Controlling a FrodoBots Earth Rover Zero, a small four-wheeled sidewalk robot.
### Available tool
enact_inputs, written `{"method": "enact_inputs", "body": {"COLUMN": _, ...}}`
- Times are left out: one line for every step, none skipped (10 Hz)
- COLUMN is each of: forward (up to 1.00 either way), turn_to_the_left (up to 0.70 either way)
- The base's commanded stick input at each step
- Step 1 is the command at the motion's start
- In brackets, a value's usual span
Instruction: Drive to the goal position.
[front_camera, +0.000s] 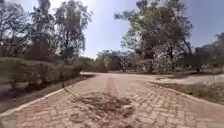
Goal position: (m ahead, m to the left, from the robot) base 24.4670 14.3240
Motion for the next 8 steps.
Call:
{"method": "enact_inputs", "body": {"forward": 1.00, "turn_to_the_left": 0.00}}
{"method": "enact_inputs", "body": {"forward": 1.00, "turn_to_the_left": 0.00}}
{"method": "enact_inputs", "body": {"forward": 1.00, "turn_to_the_left": 0.00}}
{"method": "enact_inputs", "body": {"forward": 1.00, "turn_to_the_left": 0.00}}
{"method": "enact_inputs", "body": {"forward": 1.00, "turn_to_the_left": 0.00}}
{"method": "enact_inputs", "body": {"forward": 1.00, "turn_to_the_left": 0.00}}
{"method": "enact_inputs", "body": {"forward": 1.00, "turn_to_the_left": 0.00}}
{"method": "enact_inputs", "body": {"forward": 1.00, "turn_to_the_left": 0.00}}
